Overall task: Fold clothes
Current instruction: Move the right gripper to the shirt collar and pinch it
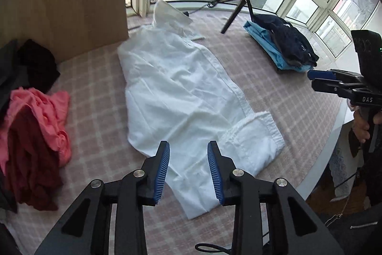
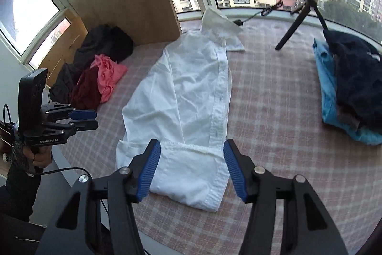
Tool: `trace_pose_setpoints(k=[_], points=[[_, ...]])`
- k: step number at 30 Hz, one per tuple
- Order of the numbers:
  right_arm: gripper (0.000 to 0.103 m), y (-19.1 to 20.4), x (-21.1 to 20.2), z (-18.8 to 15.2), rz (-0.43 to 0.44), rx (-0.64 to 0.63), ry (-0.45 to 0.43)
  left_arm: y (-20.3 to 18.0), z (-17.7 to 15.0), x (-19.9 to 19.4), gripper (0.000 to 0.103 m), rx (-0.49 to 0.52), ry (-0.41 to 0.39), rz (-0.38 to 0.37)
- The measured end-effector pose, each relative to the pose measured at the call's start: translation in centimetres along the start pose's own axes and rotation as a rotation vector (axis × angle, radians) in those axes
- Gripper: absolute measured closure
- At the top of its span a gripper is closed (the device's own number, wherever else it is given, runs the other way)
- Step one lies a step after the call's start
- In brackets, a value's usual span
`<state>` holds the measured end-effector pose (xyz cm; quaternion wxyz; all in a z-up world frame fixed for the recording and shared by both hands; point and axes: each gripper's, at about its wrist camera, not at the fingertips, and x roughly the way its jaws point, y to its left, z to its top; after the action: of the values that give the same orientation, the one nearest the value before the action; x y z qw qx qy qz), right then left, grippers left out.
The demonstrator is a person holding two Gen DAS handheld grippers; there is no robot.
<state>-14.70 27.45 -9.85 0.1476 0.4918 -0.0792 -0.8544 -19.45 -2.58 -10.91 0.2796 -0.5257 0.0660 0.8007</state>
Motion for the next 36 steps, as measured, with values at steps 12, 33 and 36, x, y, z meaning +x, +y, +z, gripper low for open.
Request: trace_pose_setpoints(k=[12,33,36], points=[[0.035,-2.6,7.2,14.1,-0.160,-0.111,-0.097,5.6,12.7,7.5,0.069,0.017,0.030,0.081],[0.035,-3.0,27.6,30.9,0.005,-0.168,0.052,10.5,16.6,19.5,0.068,0.076,0.108,0.114],[0.043,-3.0,29.5,31.4,-0.012,-0.160,0.087,10.9,16.3,19.4,0.067,0.082,0.113,0.145]])
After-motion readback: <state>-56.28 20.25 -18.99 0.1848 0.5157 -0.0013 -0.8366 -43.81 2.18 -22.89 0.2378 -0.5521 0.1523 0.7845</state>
